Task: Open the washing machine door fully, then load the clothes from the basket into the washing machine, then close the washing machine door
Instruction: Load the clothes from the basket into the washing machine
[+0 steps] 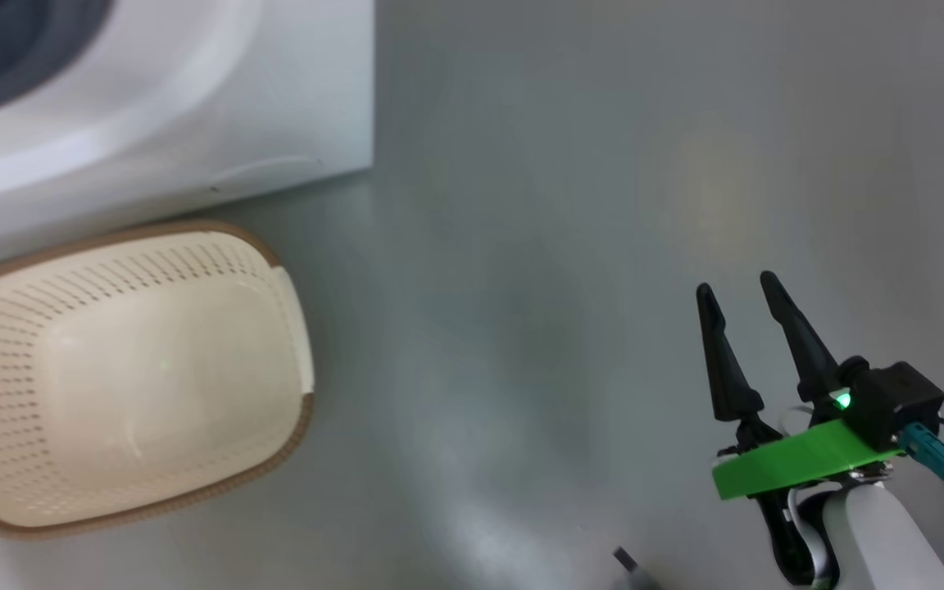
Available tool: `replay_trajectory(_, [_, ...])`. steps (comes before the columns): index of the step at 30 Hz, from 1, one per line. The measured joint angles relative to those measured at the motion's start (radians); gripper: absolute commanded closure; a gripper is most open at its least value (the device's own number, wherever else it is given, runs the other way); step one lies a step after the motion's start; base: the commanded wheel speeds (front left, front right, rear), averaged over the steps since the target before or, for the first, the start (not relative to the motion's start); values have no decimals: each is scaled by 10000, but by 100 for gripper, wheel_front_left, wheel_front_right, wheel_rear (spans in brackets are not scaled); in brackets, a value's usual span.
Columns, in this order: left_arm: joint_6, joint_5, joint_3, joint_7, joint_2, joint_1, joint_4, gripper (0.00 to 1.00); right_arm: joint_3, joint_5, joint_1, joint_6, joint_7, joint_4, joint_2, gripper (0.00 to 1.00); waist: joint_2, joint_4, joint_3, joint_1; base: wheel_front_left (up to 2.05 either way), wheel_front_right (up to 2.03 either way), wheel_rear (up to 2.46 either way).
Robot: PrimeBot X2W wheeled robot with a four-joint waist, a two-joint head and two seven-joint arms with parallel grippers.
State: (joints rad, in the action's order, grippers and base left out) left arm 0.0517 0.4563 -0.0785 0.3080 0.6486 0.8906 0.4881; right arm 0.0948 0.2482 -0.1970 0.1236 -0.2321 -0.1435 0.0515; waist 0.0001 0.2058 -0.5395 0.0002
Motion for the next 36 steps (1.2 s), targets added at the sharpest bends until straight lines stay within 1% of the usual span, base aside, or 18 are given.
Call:
replay_trajectory(7, [-23,-372,-259,1068,767,1220,-6,0,341,376,-564,0,-163,-410,-71,0,0,506,-1002,0,0,0,0])
replay_trajectory(12, [36,-794,-479,1582,1225,1932,-31,0,495,663,-882,0,-174,-431,-75,0,0,838,-1610,-1,0,0,0])
replay_trajectory(16, [125,-1024,-570,1845,1576,2395,-40,0,589,844,-1068,0,-174,-328,-81,0,0,1099,-2035,-2,0,0,0])
replay_trajectory(21, [441,-1402,-690,2023,1770,2781,44,0,656,1051,-1073,0,-176,-280,-88,0,0,1369,-2447,-1,0,0,0])
replay_trajectory(22, [499,-1430,-694,2025,1789,2837,73,15,658,1053,-1074,0,-176,-268,-92,0,0,1410,-2510,-1,0,0,0])
replay_trajectory(23, [506,-1444,-713,2015,1806,2904,102,48,658,1053,-1075,0,-176,-257,-92,0,0,1442,-2566,-1,0,0,0])
replay_trajectory(24, [506,-1503,-732,1881,1824,2980,102,73,656,1060,-1075,0,-176,-244,-90,0,0,1467,-2620,-2,0,0,0])
replay_trajectory(25, [514,-1515,-734,1795,1827,3059,105,100,663,1095,-1080,0,-176,-236,-92,0,0,1484,-2668,-1,0,0,0])
replay_trajectory(32, [485,-1593,-794,986,1824,3814,207,100,834,1195,-1404,0,-176,-199,-94,0,0,1475,-2909,-1,0,0,0])
replay_trajectory(34, [359,-1580,-757,562,1833,4096,244,100,945,1225,-1476,0,-176,-167,-100,0,0,1512,-2992,-1,0,0,0])
replay_trajectory(36, [268,-1304,-516,75,1787,4401,355,100,999,1258,-1532,0,-176,-157,-104,0,0,1586,-3073,-2,0,0,0])
